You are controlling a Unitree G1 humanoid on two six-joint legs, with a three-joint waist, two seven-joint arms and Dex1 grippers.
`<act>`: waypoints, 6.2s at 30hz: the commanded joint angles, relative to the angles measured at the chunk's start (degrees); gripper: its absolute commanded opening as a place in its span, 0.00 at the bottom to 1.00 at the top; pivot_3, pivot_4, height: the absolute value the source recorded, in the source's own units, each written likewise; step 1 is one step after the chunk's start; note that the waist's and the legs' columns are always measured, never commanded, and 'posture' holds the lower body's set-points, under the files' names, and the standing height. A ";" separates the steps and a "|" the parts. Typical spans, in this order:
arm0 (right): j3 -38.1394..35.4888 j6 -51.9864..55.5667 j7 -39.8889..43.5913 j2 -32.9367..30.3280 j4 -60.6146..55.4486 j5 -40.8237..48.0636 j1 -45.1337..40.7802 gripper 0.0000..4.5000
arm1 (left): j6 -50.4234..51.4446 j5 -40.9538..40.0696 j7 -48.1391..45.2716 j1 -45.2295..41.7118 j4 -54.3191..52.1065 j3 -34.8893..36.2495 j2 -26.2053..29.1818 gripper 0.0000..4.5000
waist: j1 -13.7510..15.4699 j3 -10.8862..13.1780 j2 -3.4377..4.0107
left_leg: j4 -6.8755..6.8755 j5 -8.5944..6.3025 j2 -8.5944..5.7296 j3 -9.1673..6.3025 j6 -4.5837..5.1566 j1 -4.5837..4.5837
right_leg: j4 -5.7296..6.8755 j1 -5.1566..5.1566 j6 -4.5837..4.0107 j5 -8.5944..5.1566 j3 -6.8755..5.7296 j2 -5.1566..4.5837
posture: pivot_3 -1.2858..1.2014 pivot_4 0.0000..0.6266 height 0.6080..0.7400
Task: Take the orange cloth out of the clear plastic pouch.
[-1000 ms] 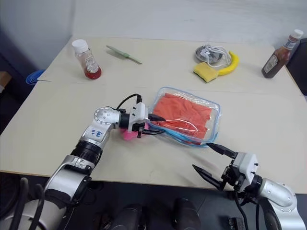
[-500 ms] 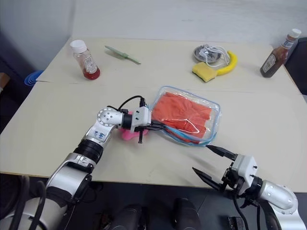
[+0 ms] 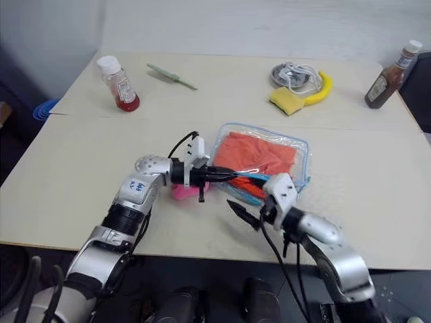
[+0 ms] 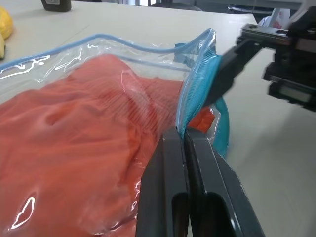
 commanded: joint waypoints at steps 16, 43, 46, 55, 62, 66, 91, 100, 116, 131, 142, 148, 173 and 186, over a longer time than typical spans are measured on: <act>10.62 1.40 -3.68 2.26 14.74 -20.43 -11.37 1.00 | 1.78 -1.96 2.30 -0.17 -4.18 0.58 -0.14 0.00 | -0.41 -0.01 0.00 | 0.01 0.01 0.00 -0.03 0.00 -0.03 | 0.01 0.00 0.00 0.00 0.01 0.04 | 0.52 0.24 1.00; 5.28 0.16 -6.14 10.41 10.13 -12.72 -6.99 1.00 | 1.09 -2.26 4.00 1.42 -5.86 0.51 0.62 0.00 | -1.33 -0.06 -0.06 | -0.02 0.03 0.02 -0.09 -0.05 -0.08 | 0.00 -0.05 0.00 0.00 0.07 -0.06 | 0.52 0.24 1.00; 10.01 -3.94 -5.11 6.12 12.08 -19.95 -9.19 1.00 | 0.86 -2.23 4.02 0.92 -5.35 0.51 0.30 0.00 | -1.35 -0.06 -0.06 | -0.02 0.03 0.01 -0.08 -0.04 -0.08 | -0.01 -0.05 0.00 0.00 0.07 -0.04 | 0.52 0.24 1.00; 4.67 -2.93 -4.55 13.83 12.95 -10.65 -10.41 1.00 | 0.45 -2.20 3.92 0.04 -4.63 0.63 -0.07 0.00 | -1.33 -0.06 -0.06 | -0.03 0.03 0.05 -0.10 -0.04 -0.09 | -0.03 -0.05 0.00 0.00 0.04 -0.06 | 0.52 0.24 1.00; -0.67 0.32 -0.59 14.03 6.57 -0.63 -4.36 1.00 | 0.47 -2.15 4.43 0.51 -5.05 1.11 0.45 0.00 | -1.21 -0.06 -0.06 | -0.03 0.03 0.03 -0.16 -0.04 -0.10 | -0.04 -0.03 0.00 0.00 0.03 -0.08 | 0.52 0.24 1.00; -3.23 1.61 -3.32 13.38 4.17 -0.41 -2.42 1.00 | 0.77 -2.39 4.79 0.97 -5.85 1.25 0.74 0.00 | -1.26 -0.06 -0.06 | -0.04 0.02 0.02 -0.15 -0.03 -0.10 | -0.05 -0.03 0.00 0.00 0.05 -0.13 | 0.52 0.24 1.00; 9.08 -8.21 -6.37 6.70 14.95 -24.83 -10.39 1.00 | 4.94 -4.15 5.57 3.10 -11.91 1.09 1.97 0.00 | -1.36 -0.06 -0.06 | -0.05 0.03 0.05 -0.10 -0.05 -0.10 | -0.04 -0.06 0.00 0.00 0.08 -0.11 | 0.52 0.24 1.00; 9.83 -3.93 -4.78 6.75 20.36 -25.98 -14.60 1.00 | 4.79 -4.08 5.53 2.51 -11.51 0.79 1.89 0.00 | -1.37 -0.06 -0.06 | -0.04 0.03 0.06 -0.10 -0.05 -0.09 | -0.04 -0.05 0.00 0.00 0.07 -0.13 | 0.52 0.24 1.00; 6.70 7.71 2.55 3.42 27.15 -21.34 -19.82 0.28 | 4.43 -4.13 6.54 2.94 -10.75 1.52 1.90 0.00 | -1.24 -0.07 -0.05 | -0.04 0.03 0.04 -0.15 -0.05 0.00 | -0.04 0.07 0.00 0.00 0.06 -0.21 | 0.52 0.24 1.00; -0.80 -7.04 35.61 -8.55 12.41 1.45 -11.49 0.00 | 6.98 -6.27 11.05 3.36 -10.60 3.82 0.70 0.00 | -1.13 -0.07 -0.08 | -0.08 0.02 0.03 -0.21 -0.04 -0.08 | -0.17 0.07 0.01 0.00 -0.04 -0.17 | 0.52 0.24 1.00; -27.61 13.78 31.82 -19.54 -8.81 36.73 7.20 0.00 | 8.20 -5.89 11.67 5.87 -13.08 3.49 3.30 0.00 | 0.14 -0.06 -0.10 | -0.07 0.01 0.04 -0.29 -0.03 -0.07 | -0.23 0.12 0.01 0.01 -0.05 -0.28 | 0.52 0.24 1.00; -45.18 12.37 27.18 -25.74 -0.66 35.81 6.92 0.00 | 7.74 -6.61 9.76 9.21 -15.60 4.10 6.99 0.00 | 0.18 -0.05 -0.10 | -0.11 0.00 0.02 -0.29 -0.03 -0.06 | -0.25 0.13 0.01 0.01 -0.04 -0.31 | 0.52 0.24 1.00; -30.35 -31.28 40.40 -28.34 31.26 11.08 13.29 0.73 | 6.63 -14.33 1.64 15.74 -23.40 9.18 14.47 0.61 | -0.31 0.04 0.16 | -0.15 0.02 0.15 -0.05 -0.05 0.04 | -0.25 0.14 0.07 0.04 0.09 -0.16 | 0.52 0.24 1.00; -22.10 -29.37 39.58 -17.10 11.14 10.18 23.03 1.00 | -1.70 -14.96 -3.51 53.32 -35.34 28.03 29.68 0.92 | -1.23 -0.01 0.29 | -0.38 -0.26 0.48 -0.12 -0.30 0.64 | -0.57 0.58 -0.30 -0.16 0.13 -0.07 | 0.52 0.24 1.00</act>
